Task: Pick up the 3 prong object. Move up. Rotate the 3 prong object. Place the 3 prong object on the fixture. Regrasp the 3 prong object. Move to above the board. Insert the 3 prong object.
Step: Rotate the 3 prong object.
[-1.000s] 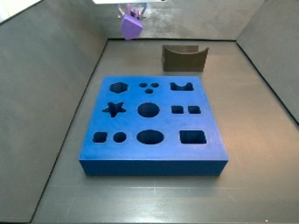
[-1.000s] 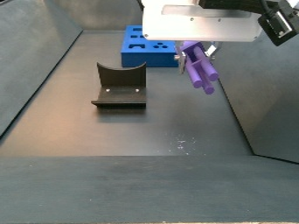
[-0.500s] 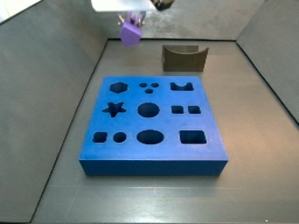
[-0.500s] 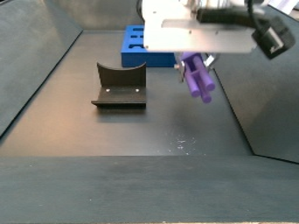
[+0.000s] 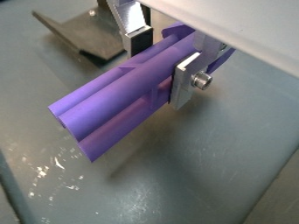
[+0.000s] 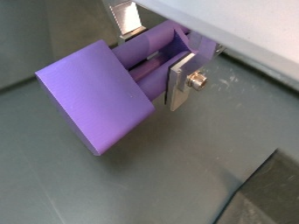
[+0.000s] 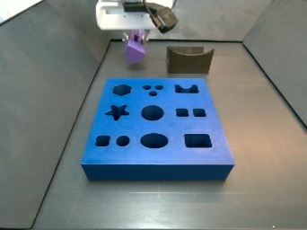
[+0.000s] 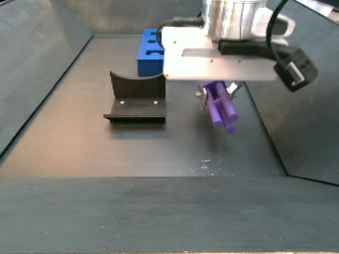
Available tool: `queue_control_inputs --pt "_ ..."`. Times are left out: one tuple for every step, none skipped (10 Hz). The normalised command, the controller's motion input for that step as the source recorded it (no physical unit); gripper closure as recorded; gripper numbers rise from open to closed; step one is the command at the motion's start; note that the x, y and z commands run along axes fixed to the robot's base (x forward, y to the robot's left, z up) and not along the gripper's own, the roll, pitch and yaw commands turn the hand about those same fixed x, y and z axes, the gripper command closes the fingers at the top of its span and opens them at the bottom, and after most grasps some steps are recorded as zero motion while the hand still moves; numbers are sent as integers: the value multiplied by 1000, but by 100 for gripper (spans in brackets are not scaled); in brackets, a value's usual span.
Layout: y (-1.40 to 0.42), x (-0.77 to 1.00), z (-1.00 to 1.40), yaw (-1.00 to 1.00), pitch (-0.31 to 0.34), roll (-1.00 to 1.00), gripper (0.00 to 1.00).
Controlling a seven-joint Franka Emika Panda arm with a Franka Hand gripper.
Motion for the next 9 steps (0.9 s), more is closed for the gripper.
queue_control_inputs --pt "17 43 -531 3 -46 -140 100" --pt "18 44 -428 2 -52 -152 100" --pt "20 43 -363 0 -52 -161 100" --pt "22 41 -238 -2 -59 -174 100" --pt "0 0 0 0 0 0 0" --pt "0 0 1000 0 0 0 0" --pt "0 -7 1000 -1 11 0 0" --pt "2 -16 1000 -7 30 8 0" --pt "5 -15 1000 -16 51 19 0"
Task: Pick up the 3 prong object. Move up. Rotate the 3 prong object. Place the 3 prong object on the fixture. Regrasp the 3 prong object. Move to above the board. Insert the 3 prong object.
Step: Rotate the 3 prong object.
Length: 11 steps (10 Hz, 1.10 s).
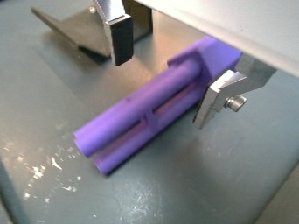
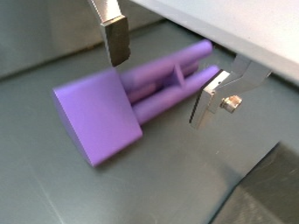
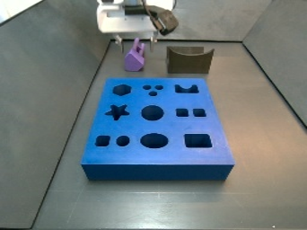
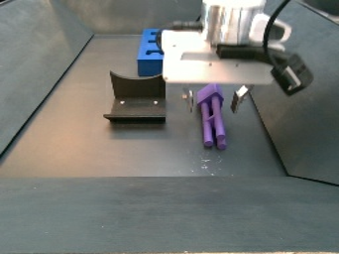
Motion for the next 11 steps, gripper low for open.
queue_control_inputs --pt "7 -16 1000 -26 73 37 0" --pt "7 -23 1000 -28 77 52 0" --pt "6 -26 1000 -24 75 64 0" --pt "6 -31 977 -16 74 79 0" --pt "7 -34 836 -16 73 92 0" --pt "4 -35 655 -9 70 106 0" --pt "0 0 0 1000 0 0 0" --pt "-7 -2 -137 1000 0 1 0" --pt "-2 12 -240 1000 0 2 0" --pt "2 32 -221 1000 -1 3 0" --pt "-1 43 -98 1000 -5 2 0"
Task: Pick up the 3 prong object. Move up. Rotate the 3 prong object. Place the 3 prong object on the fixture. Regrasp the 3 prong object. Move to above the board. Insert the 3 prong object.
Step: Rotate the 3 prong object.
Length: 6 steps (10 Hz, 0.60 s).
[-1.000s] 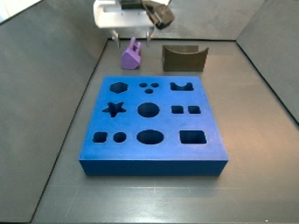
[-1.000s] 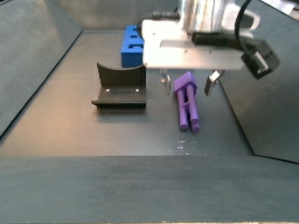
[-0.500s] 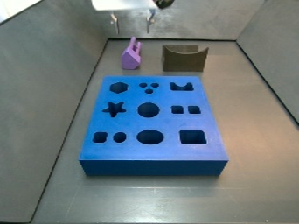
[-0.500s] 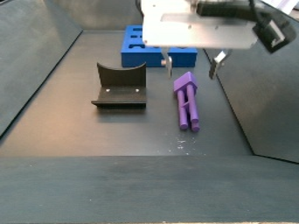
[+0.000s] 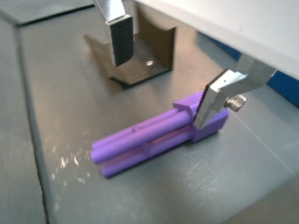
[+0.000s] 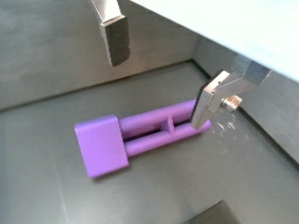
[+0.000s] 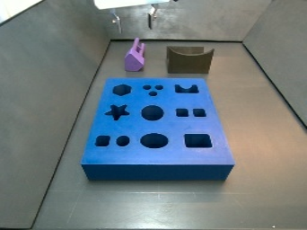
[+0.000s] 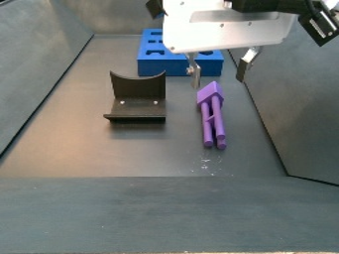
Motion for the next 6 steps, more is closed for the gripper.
queue_control_inputs --pt "-1 40 -64 1000 -6 2 0" --pt "0 32 -35 1000 -7 1 0" --pt "2 32 -33 1000 -7 1 0" --pt "2 33 -30 1000 -7 1 0" --pt "3 34 -28 1000 -8 1 0" --pt "3 35 -24 1000 -8 1 0"
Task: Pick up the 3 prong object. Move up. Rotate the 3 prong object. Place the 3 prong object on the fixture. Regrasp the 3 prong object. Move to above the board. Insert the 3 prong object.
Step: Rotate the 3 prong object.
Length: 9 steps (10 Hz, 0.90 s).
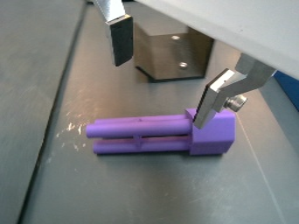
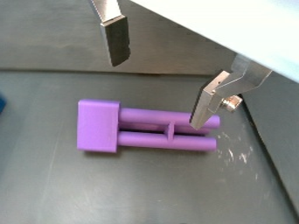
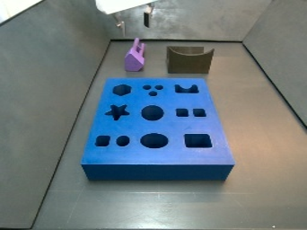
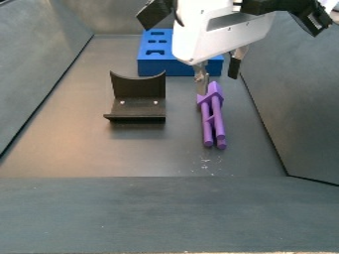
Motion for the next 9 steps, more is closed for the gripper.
queue_control_inputs --pt "3 35 -24 1000 -8 1 0" --pt "3 36 -23 1000 -9 2 0" --pt "3 36 -23 1000 -9 2 0" --pt "3 36 -22 1000 -9 2 0" --pt "3 36 -22 1000 -10 2 0" --pt "3 36 -22 1000 -10 2 0" --pt "3 36 -22 1000 -10 2 0" --pt "3 36 -21 1000 -11 2 0" --pt "3 36 -21 1000 -11 2 0"
